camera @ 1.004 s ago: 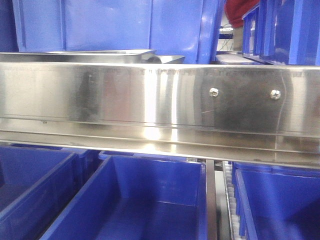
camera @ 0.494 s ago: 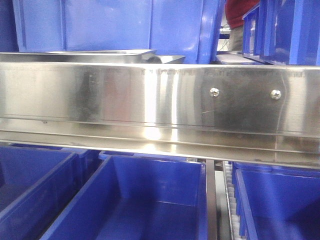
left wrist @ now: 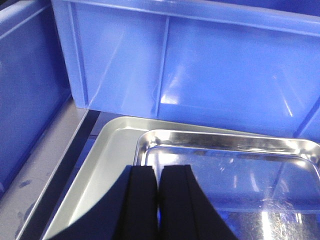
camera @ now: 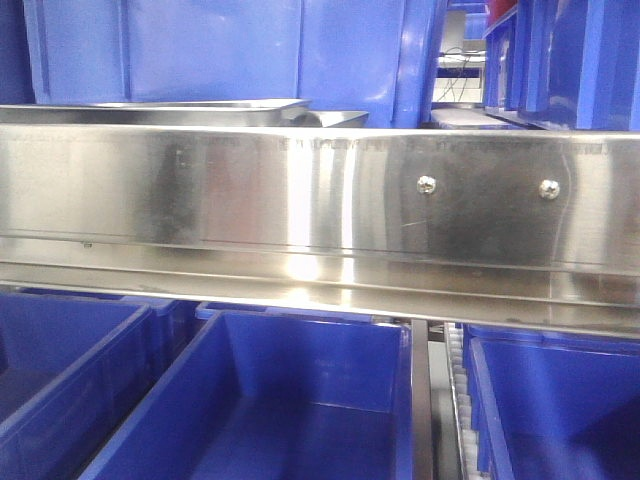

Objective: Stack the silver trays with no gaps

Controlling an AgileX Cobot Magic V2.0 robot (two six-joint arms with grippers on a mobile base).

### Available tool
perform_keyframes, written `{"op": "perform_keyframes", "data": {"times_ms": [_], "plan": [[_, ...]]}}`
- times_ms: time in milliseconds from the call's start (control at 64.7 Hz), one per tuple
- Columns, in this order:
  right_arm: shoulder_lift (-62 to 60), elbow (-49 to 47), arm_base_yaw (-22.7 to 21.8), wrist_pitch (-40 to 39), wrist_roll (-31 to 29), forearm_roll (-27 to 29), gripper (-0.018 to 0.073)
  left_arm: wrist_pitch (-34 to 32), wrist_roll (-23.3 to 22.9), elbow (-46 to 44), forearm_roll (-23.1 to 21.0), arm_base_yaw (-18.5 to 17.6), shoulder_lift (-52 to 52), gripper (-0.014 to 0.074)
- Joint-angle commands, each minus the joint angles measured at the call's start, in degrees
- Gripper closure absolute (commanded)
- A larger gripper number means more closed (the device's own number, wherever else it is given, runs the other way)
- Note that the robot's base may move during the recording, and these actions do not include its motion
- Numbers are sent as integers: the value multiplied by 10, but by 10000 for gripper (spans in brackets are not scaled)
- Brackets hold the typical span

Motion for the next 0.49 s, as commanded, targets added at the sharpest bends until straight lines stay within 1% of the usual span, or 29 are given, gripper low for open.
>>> {"op": "perform_keyframes", "data": {"times_ms": [0, 93, 479], "plan": [[-2, 0, -21, -11, -1, 0, 628, -10, 0, -4, 2, -3, -5, 592], [-2, 0, -31, -11, -1, 0, 628, -10, 0, -4, 2, -3, -5, 592], [-2, 0, -31, -12, -1, 0, 628, -10, 0, -4, 2, -3, -5, 592]]}}
